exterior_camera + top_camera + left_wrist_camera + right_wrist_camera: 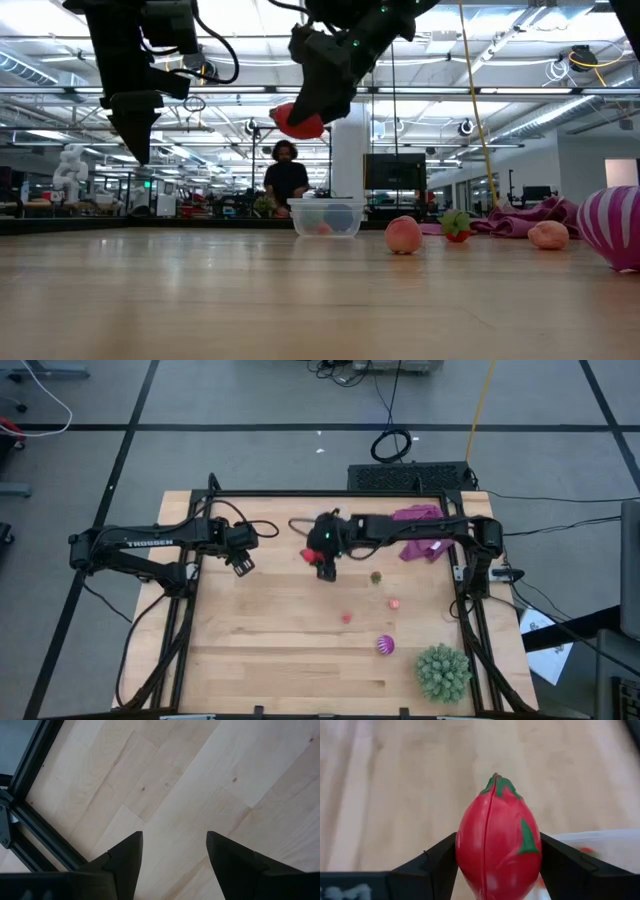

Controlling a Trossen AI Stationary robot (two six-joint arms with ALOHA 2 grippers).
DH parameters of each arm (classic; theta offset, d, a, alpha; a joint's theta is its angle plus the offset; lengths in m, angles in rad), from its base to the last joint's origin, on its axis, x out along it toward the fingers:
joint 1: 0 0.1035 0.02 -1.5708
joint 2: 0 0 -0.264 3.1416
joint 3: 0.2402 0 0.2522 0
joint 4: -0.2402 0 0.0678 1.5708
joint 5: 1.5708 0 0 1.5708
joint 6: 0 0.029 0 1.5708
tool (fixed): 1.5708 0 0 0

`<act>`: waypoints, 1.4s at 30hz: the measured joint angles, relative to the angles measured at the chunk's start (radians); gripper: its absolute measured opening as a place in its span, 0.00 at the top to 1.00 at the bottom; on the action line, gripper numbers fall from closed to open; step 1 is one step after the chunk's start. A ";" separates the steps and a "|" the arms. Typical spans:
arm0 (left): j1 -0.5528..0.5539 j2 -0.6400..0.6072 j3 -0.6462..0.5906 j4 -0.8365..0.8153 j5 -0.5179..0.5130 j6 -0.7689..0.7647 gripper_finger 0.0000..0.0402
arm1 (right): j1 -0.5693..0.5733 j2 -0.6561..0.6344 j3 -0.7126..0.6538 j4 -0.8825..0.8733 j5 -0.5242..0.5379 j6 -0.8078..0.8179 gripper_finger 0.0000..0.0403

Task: Pick and placing Produce into tupperware
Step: Put the red dragon fruit into the transparent bin

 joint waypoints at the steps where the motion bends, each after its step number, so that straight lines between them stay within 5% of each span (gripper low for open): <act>1: 0.000 0.000 0.000 0.000 0.000 0.000 0.44 | -0.016 -0.005 0.000 0.001 0.001 -0.002 0.43; 12: 0.000 0.000 0.000 0.000 0.000 0.002 0.44 | -0.168 -0.010 0.000 -0.022 -0.004 -0.016 0.42; 42: 0.000 0.000 0.000 0.000 0.000 0.000 0.44 | -0.188 -0.010 -0.231 0.116 -0.008 0.012 0.42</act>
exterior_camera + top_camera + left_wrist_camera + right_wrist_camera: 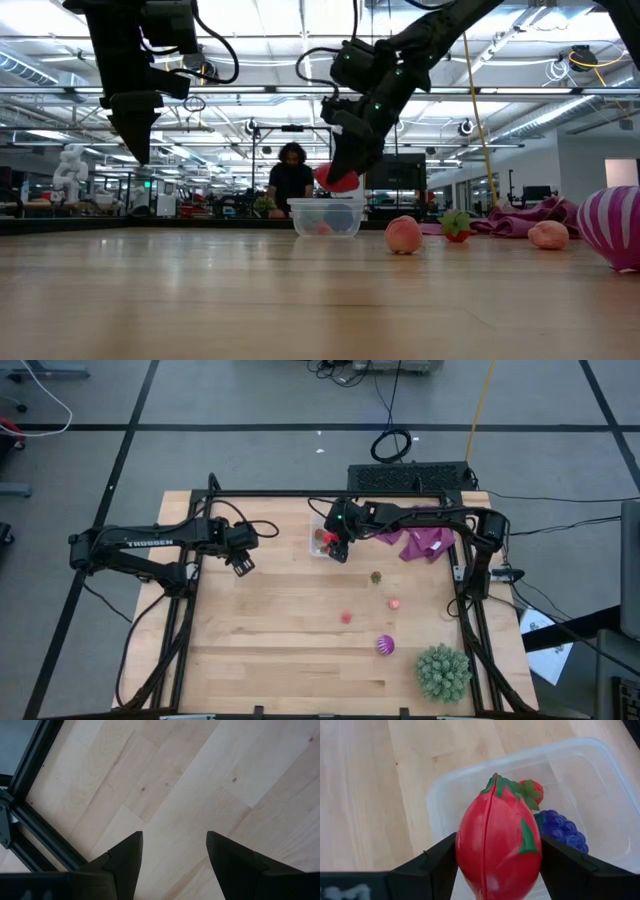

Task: Pick and placing Produce into tupperware
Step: Put the red dragon fruit into the transparent bin

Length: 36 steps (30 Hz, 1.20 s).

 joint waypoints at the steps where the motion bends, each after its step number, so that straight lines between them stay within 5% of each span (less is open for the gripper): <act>1: 0.000 0.000 0.000 0.000 0.000 0.000 0.44 | -0.003 0.000 -0.007 0.009 0.000 0.000 0.42; 36: 0.000 0.000 0.000 0.003 0.016 -0.014 0.44 | -0.002 0.085 -0.014 0.094 -0.005 -0.003 0.42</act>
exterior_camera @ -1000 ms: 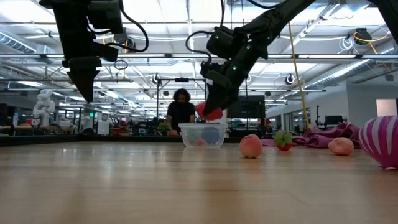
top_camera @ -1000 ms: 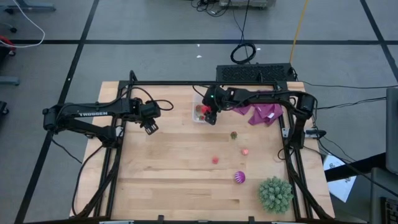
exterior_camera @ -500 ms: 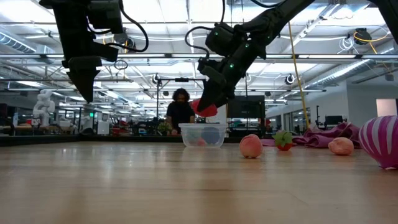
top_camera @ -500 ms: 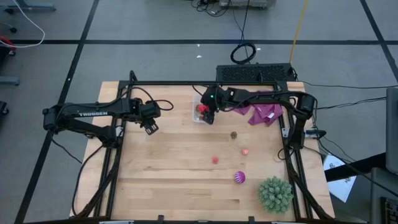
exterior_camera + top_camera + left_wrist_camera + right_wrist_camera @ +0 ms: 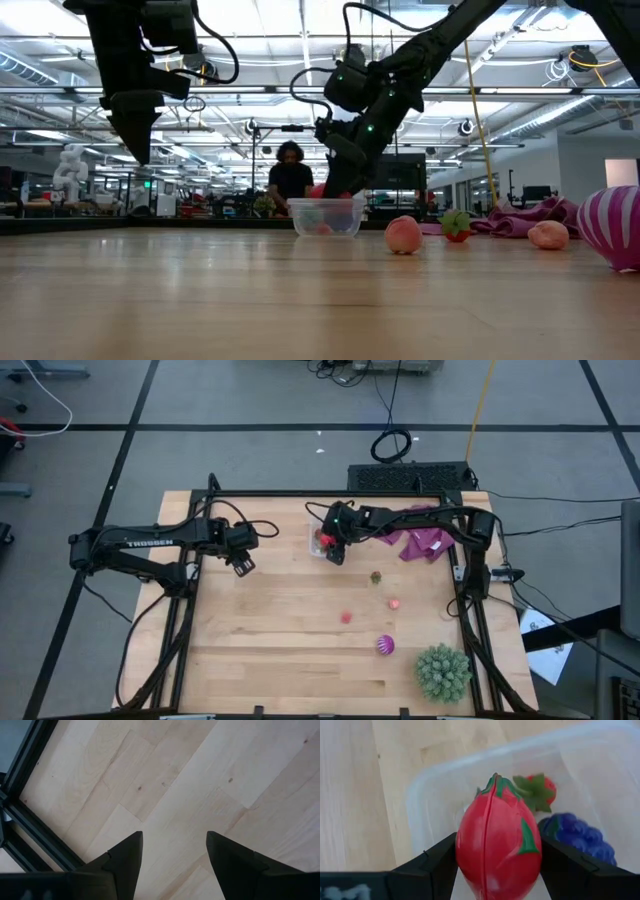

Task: Pick and placing Produce into tupperware
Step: Put the red dragon fruit into the transparent bin, then put the strawberry into the transparent bin

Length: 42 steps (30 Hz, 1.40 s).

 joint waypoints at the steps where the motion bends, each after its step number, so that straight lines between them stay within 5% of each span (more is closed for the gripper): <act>1: 0.000 0.000 0.000 0.000 0.001 0.000 0.44 | 0.000 0.001 0.000 0.006 0.000 -0.001 0.42; 29: 0.000 0.000 0.000 0.005 0.001 0.000 0.44 | 0.006 0.005 0.000 -0.016 -0.005 -0.009 0.42; 42: 0.000 0.000 0.000 0.005 0.001 0.000 0.44 | 0.006 0.006 0.000 0.011 -0.004 -0.028 0.29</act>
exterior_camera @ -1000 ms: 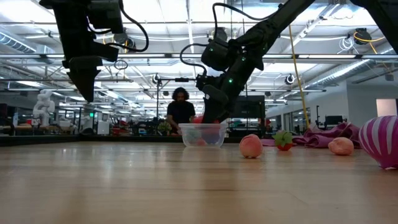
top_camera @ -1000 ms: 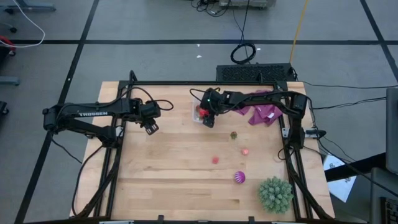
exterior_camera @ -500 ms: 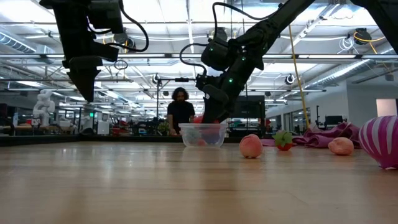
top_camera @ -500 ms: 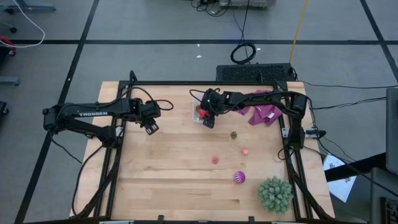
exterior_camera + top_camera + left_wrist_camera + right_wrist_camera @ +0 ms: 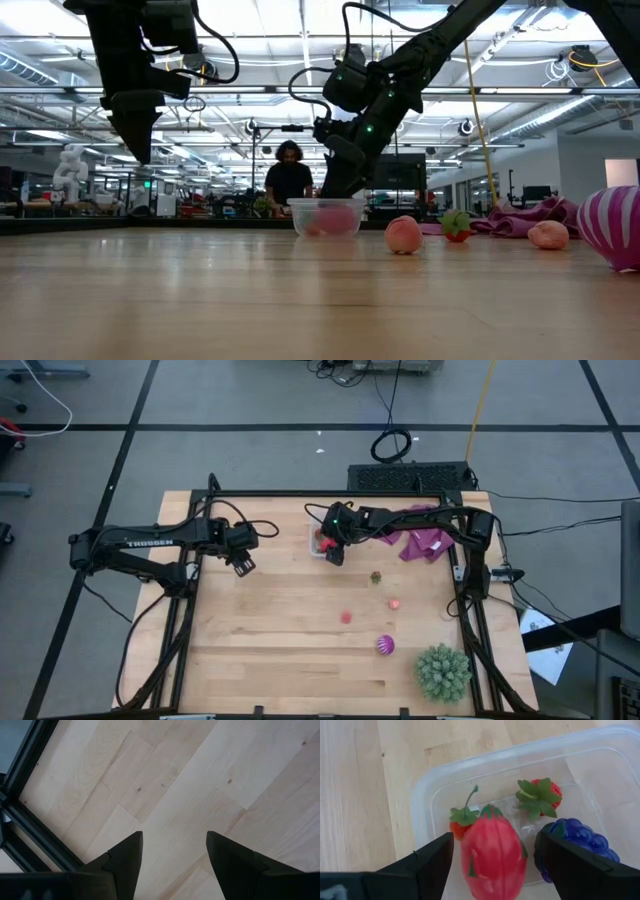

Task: Pick and placing Produce into tupperware
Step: Put the strawberry into the transparent bin

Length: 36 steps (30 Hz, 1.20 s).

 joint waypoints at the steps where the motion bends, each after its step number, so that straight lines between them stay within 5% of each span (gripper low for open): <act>1: 0.000 0.000 0.000 0.000 0.000 0.000 0.44 | 0.000 0.000 0.000 0.000 0.000 0.000 0.29; 14: 0.000 0.000 0.000 0.009 0.000 0.000 0.44 | 0.042 -0.009 0.136 -0.051 0.008 -0.079 0.29; 22: 0.000 0.000 0.000 0.012 0.003 0.001 0.44 | 0.125 -0.011 0.308 -0.453 0.014 -0.092 0.29; 29: 0.000 0.000 0.000 0.017 0.003 0.010 0.44 | 0.226 -0.011 0.317 -0.824 0.013 0.059 0.29; 36: 0.000 0.000 0.000 0.020 0.003 0.009 0.44 | 0.271 -0.011 0.285 -0.949 0.013 0.173 0.29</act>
